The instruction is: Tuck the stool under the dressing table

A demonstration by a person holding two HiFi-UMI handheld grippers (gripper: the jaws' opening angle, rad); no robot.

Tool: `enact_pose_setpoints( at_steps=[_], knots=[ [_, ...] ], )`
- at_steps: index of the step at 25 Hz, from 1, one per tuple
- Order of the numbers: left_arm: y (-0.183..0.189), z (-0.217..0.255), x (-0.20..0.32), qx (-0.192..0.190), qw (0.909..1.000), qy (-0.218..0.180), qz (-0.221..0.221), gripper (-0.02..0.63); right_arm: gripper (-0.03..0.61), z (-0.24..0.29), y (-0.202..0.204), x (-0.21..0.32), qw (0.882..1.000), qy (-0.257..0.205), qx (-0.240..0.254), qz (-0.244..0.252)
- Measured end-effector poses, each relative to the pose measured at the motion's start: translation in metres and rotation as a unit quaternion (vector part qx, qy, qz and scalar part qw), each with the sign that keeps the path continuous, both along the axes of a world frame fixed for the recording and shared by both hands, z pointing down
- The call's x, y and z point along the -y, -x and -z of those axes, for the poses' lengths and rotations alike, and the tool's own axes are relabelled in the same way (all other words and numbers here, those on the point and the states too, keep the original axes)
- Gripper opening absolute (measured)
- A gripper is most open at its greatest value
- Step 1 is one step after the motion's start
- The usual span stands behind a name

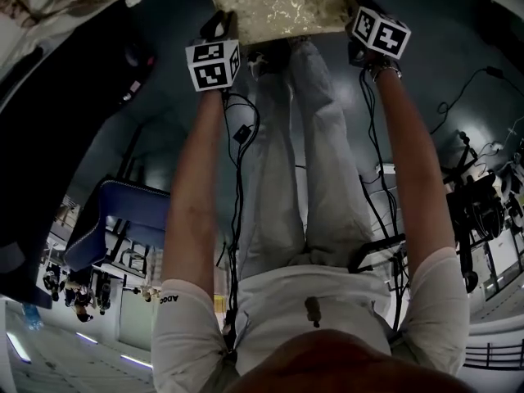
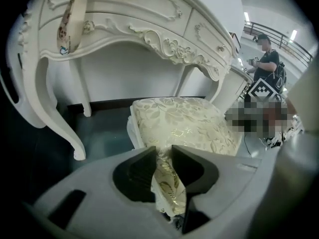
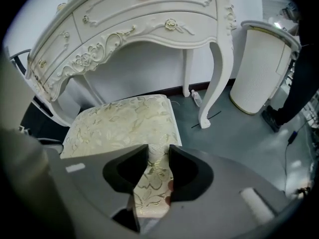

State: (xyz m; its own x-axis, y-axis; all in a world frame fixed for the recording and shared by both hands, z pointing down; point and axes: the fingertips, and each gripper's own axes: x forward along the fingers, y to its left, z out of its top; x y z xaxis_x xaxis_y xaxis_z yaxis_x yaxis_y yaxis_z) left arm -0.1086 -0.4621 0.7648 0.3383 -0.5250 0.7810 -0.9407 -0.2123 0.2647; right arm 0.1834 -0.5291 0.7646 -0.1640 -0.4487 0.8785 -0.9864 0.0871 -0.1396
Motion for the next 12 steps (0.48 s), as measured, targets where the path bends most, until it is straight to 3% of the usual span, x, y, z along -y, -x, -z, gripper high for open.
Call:
enact_pose_setpoints(
  at_steps=[6,12],
  knots=[
    [0.019,0.002,0.046,0.015,0.9995,-0.018,0.022,0.104,0.137,0.000,0.015,0.031,1.000,-0.017,0.021,-0.015],
    [0.033,0.000,0.088,0.020,0.9978,-0.043,0.047,0.104,0.138,-0.002,0.031,0.083,0.999,-0.030,0.031,0.015]
  ],
)
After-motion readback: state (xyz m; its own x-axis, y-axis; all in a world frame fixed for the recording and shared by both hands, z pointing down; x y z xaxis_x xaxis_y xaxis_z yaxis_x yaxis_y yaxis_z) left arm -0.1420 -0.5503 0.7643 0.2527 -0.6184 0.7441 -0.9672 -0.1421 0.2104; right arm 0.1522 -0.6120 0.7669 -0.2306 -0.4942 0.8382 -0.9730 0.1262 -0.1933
